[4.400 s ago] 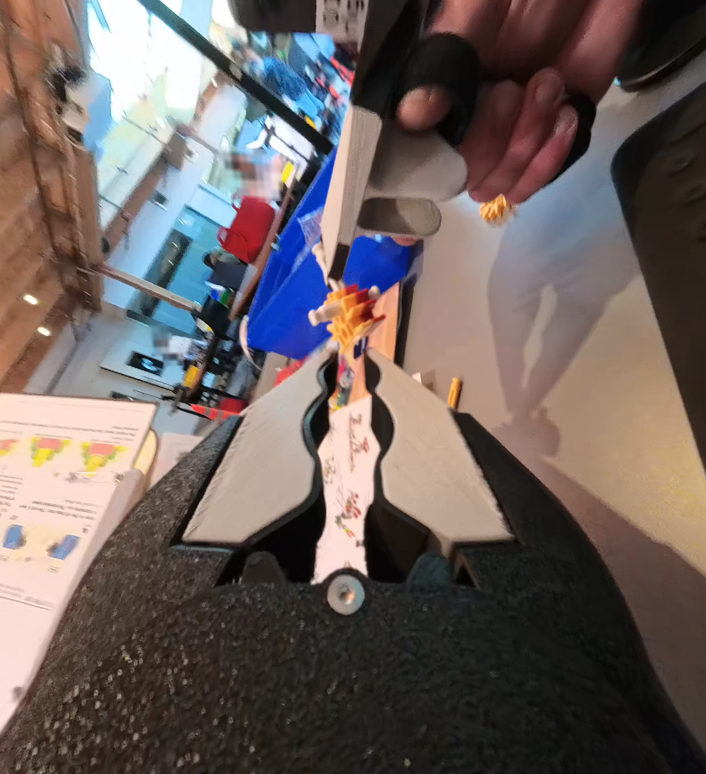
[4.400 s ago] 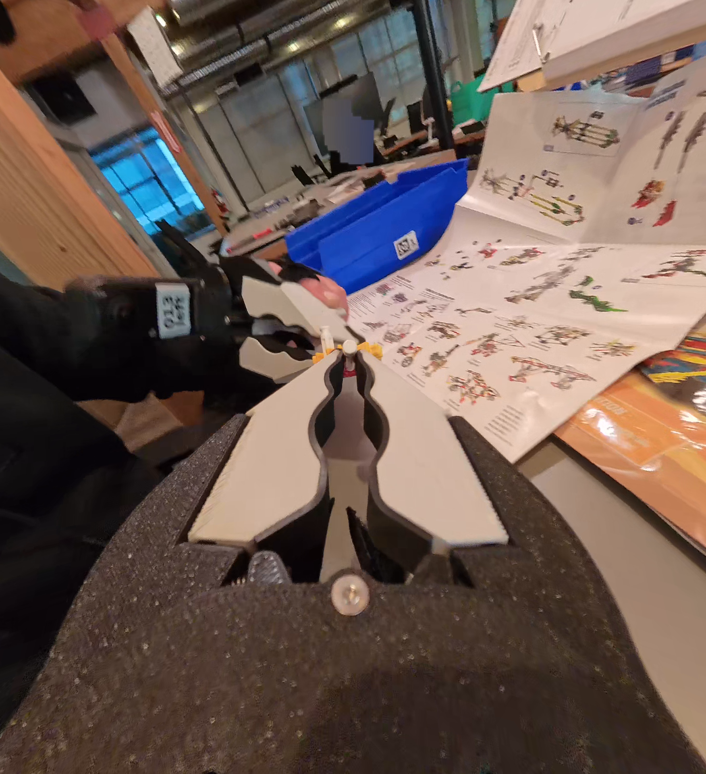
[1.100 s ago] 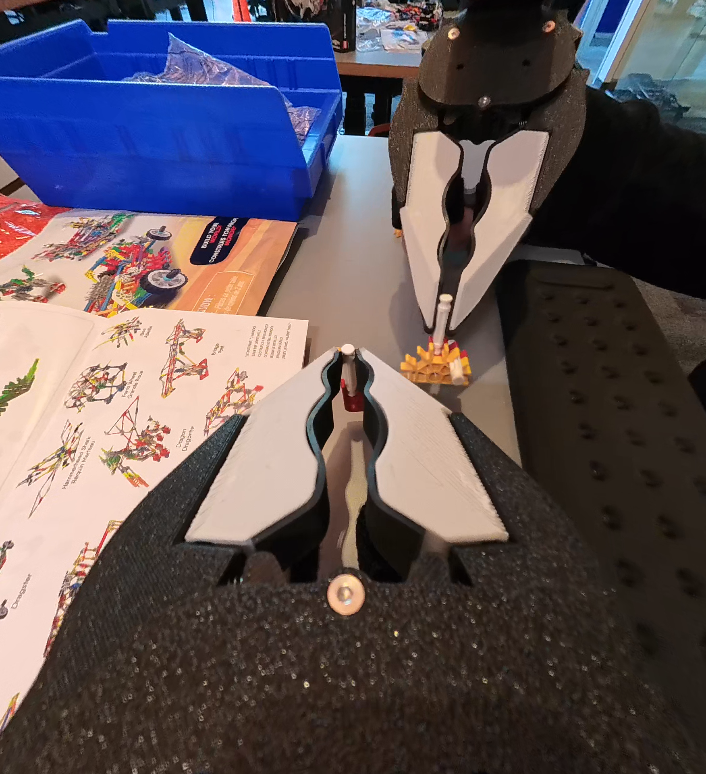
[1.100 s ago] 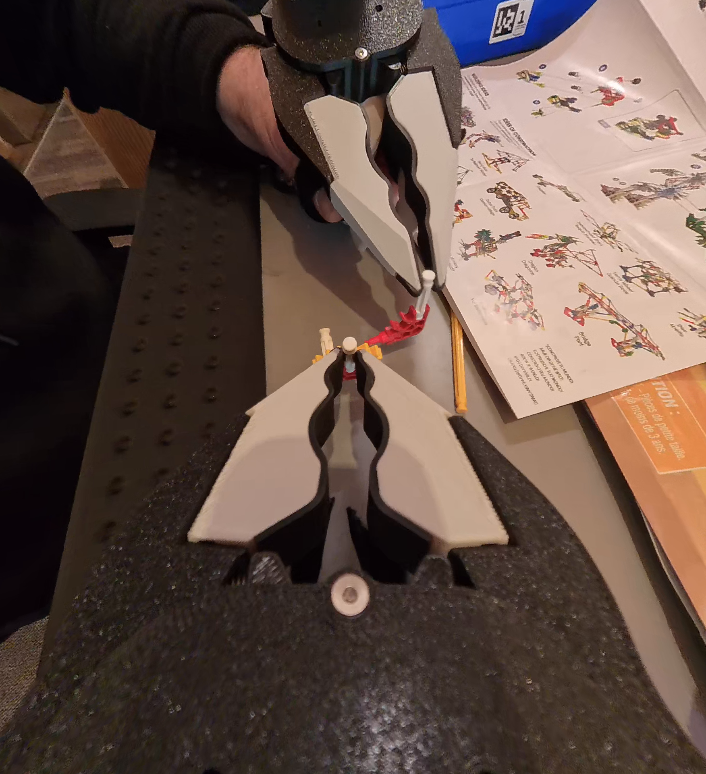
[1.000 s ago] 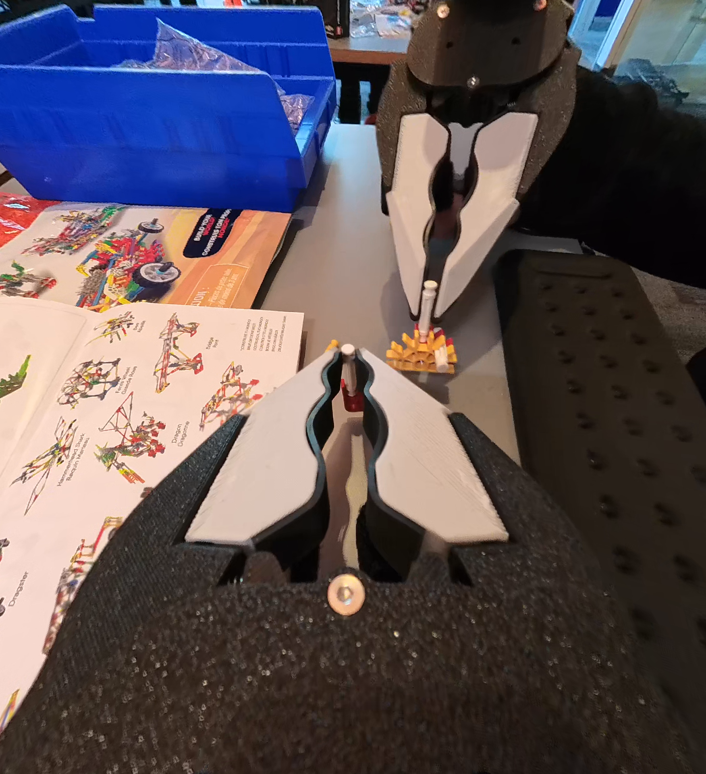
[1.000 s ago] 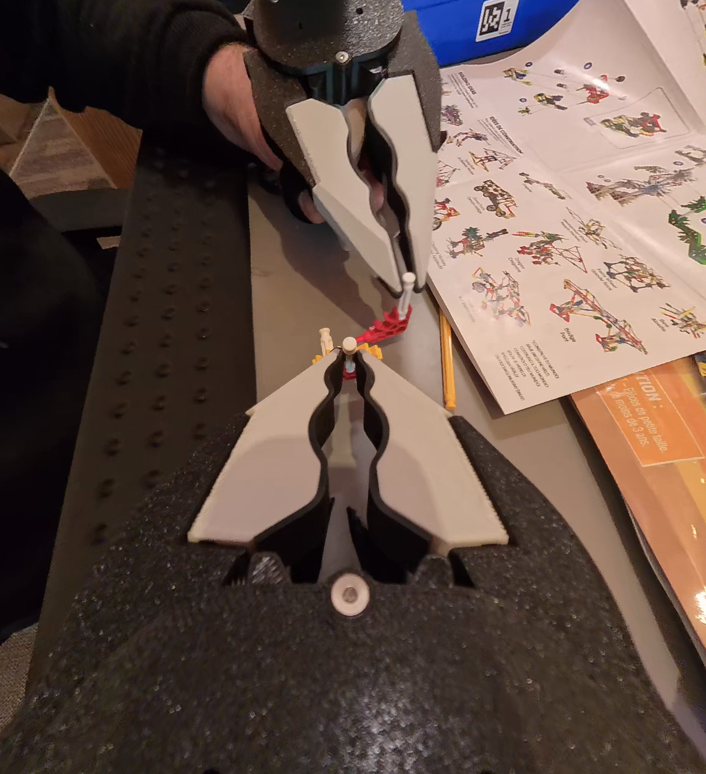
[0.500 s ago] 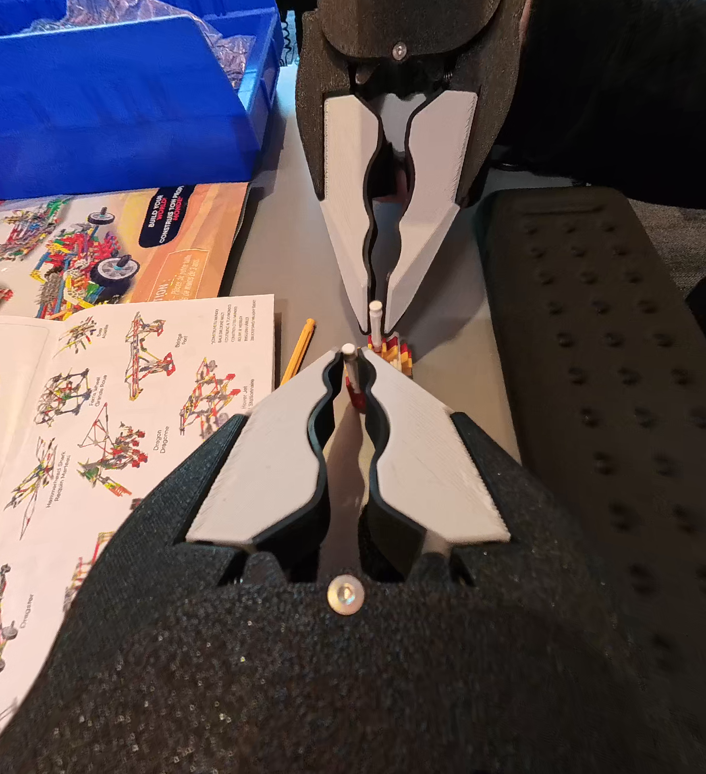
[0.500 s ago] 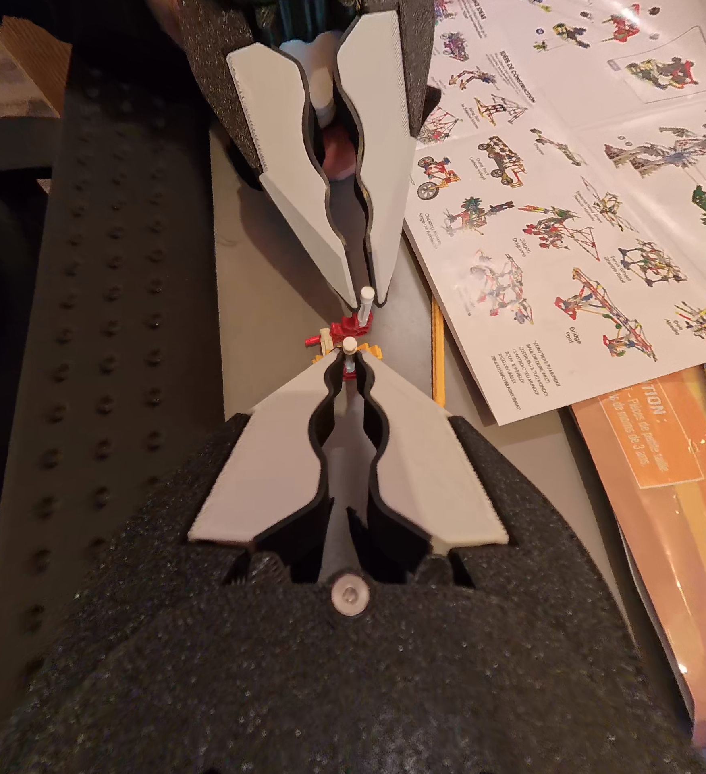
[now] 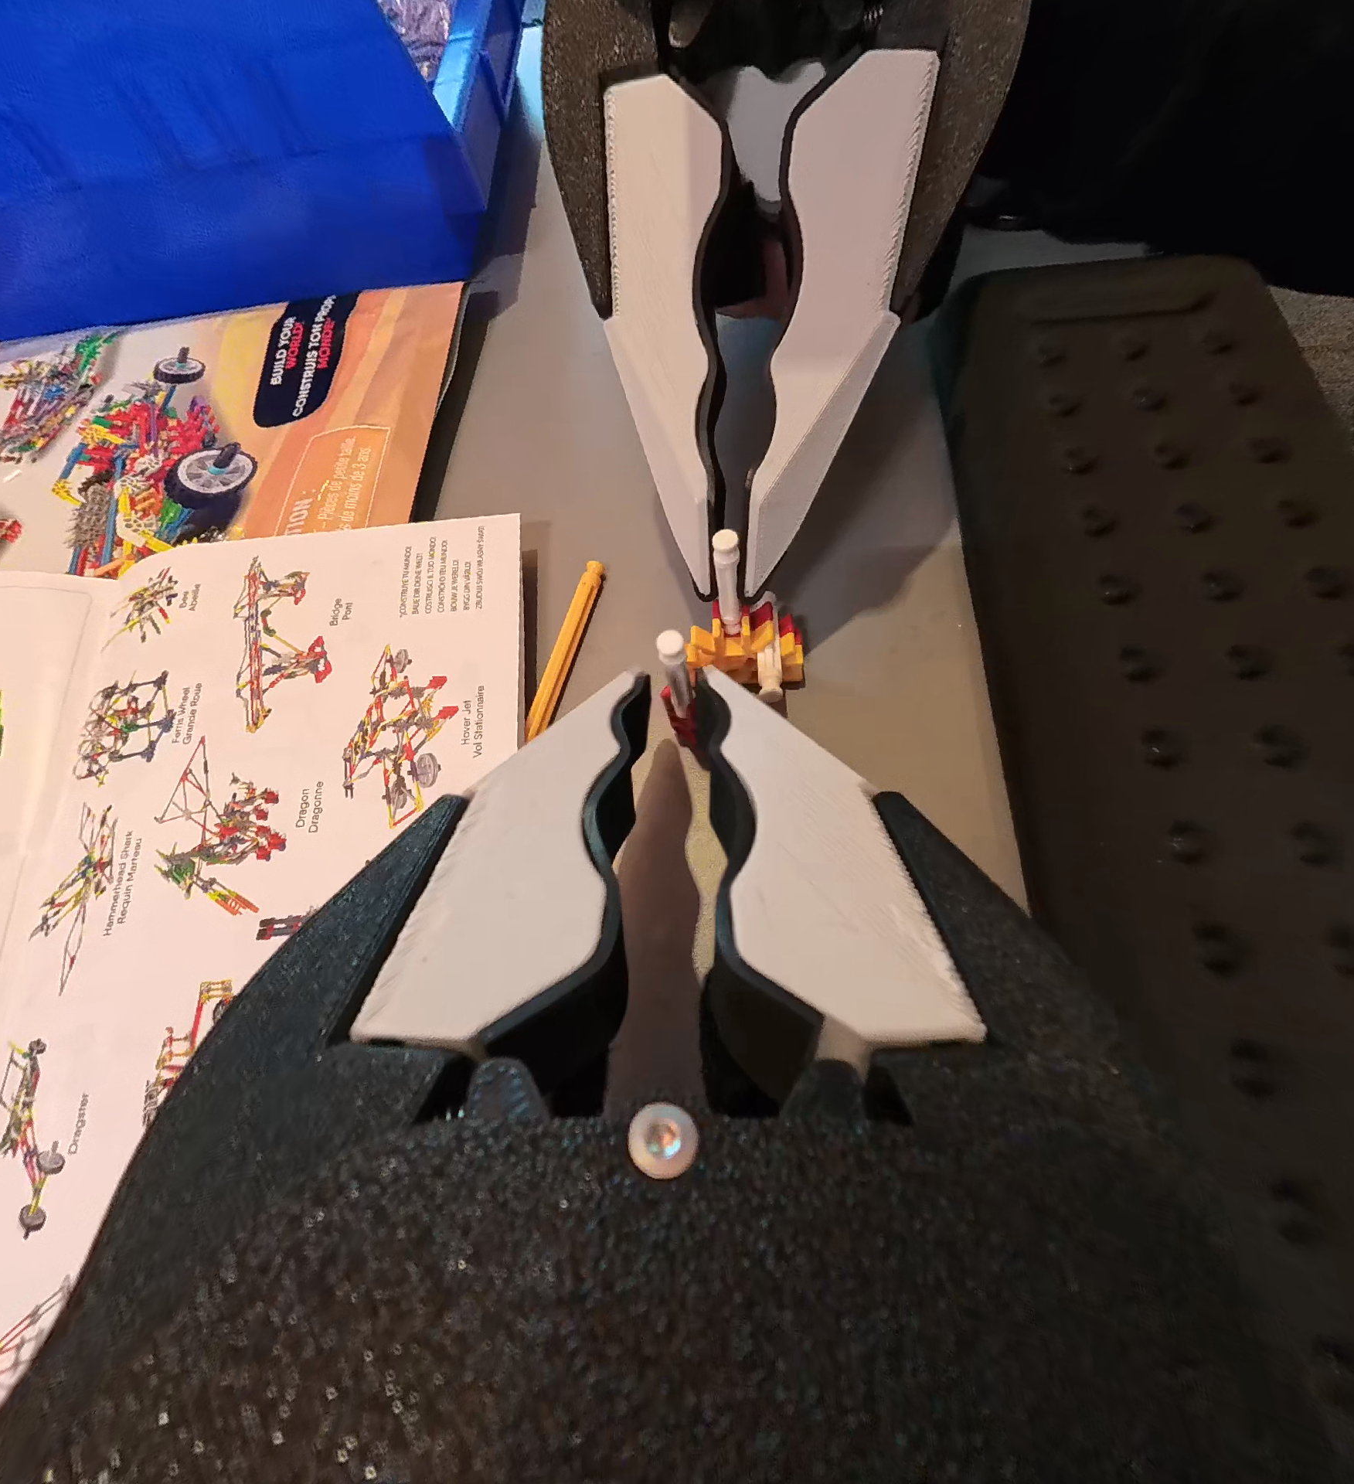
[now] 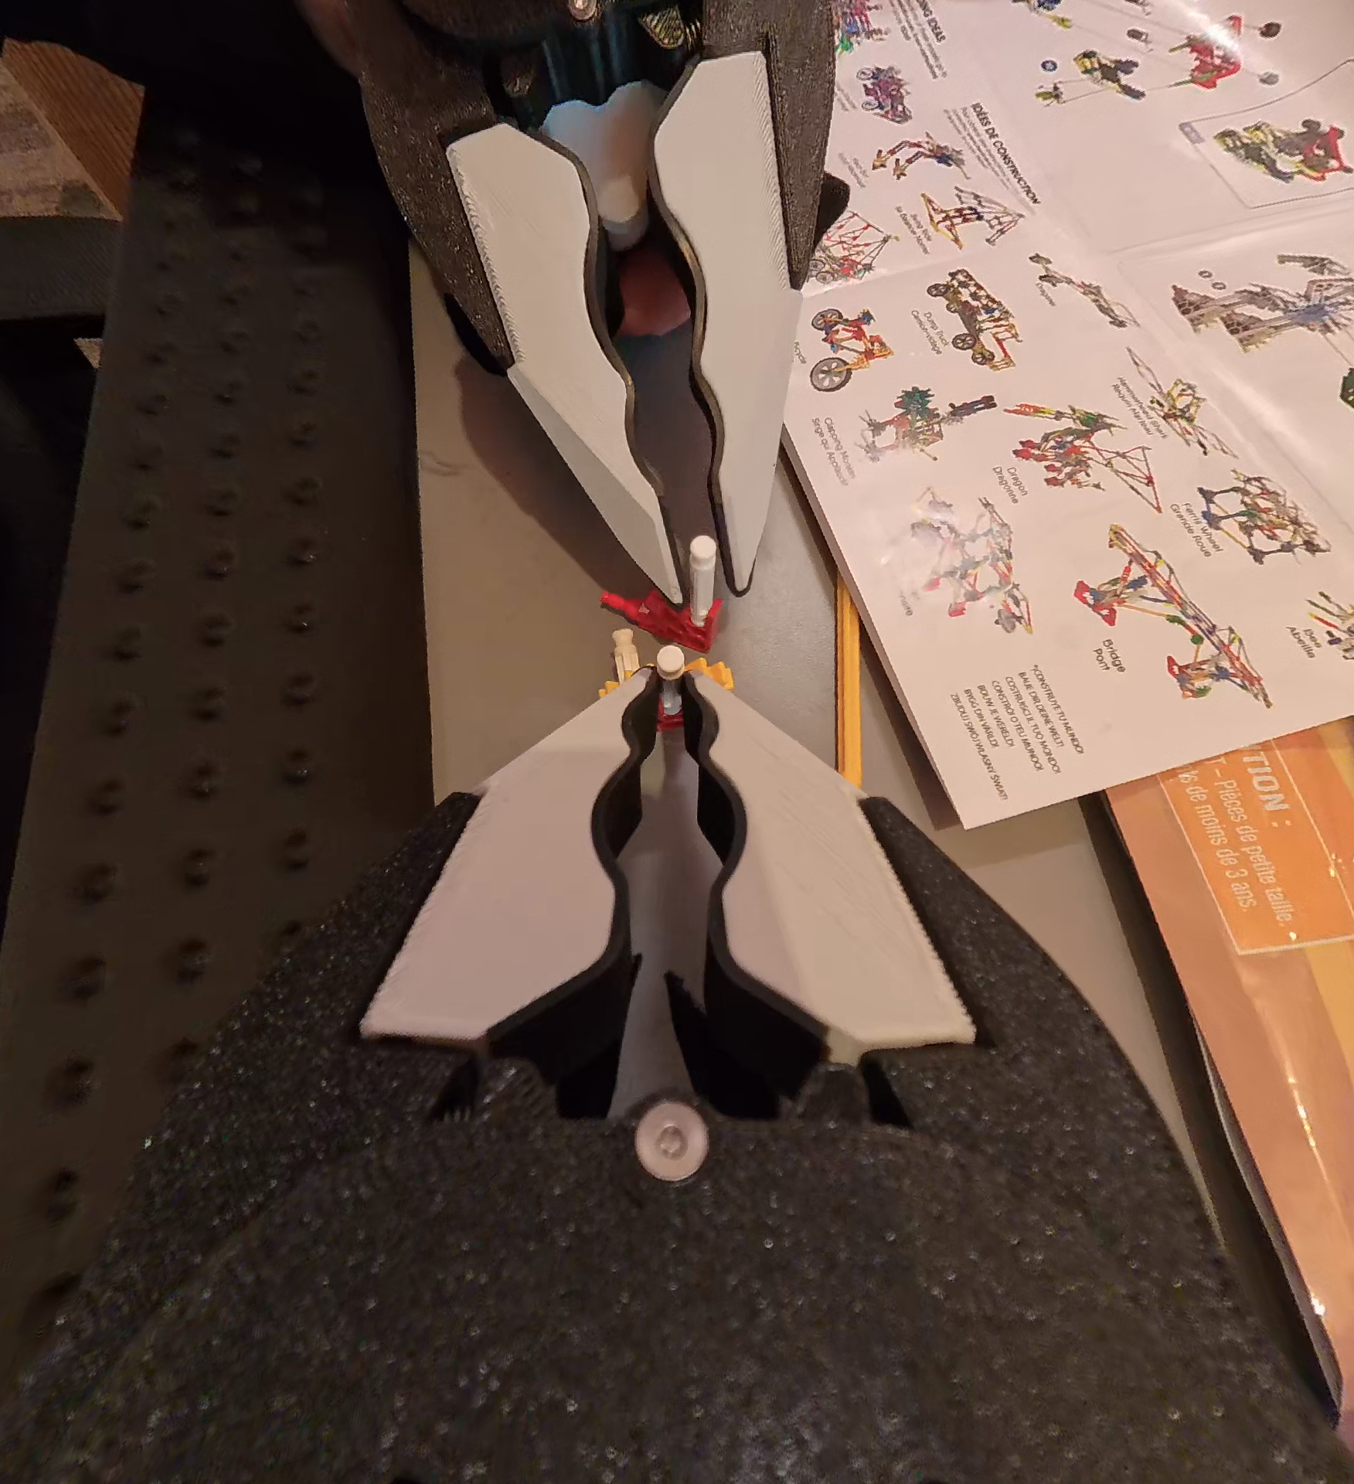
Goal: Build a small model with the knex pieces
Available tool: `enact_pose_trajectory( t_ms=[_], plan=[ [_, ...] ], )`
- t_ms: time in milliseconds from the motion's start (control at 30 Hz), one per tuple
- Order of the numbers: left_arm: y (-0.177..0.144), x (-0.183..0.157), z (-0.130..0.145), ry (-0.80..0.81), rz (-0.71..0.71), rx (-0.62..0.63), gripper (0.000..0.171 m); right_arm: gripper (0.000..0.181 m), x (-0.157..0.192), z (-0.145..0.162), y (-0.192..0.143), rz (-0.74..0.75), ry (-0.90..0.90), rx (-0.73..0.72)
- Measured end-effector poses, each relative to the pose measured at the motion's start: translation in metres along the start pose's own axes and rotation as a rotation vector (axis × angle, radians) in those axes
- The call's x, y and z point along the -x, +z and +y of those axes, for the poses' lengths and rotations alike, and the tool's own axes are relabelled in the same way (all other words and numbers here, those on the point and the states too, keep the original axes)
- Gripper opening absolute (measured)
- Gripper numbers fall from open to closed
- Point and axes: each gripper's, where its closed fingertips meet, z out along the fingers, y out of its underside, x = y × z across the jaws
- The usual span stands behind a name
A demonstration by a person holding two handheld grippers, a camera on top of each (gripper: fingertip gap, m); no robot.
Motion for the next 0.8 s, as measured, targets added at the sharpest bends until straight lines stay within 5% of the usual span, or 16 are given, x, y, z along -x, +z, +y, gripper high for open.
enact_pose_trajectory(
  t_ms=[400,800],
  plan=[
    [-0.019,-0.001,0.002,-0.031,0.024,0.007,0.020,0.005,-0.004,-0.003,-0.002,0.055,0.088,-0.004],
    [-0.005,-0.019,0.023,-0.024,0.092,0.149,0.019,0.005,-0.001,-0.007,0.008,0.188,0.224,0.051]
  ],
)
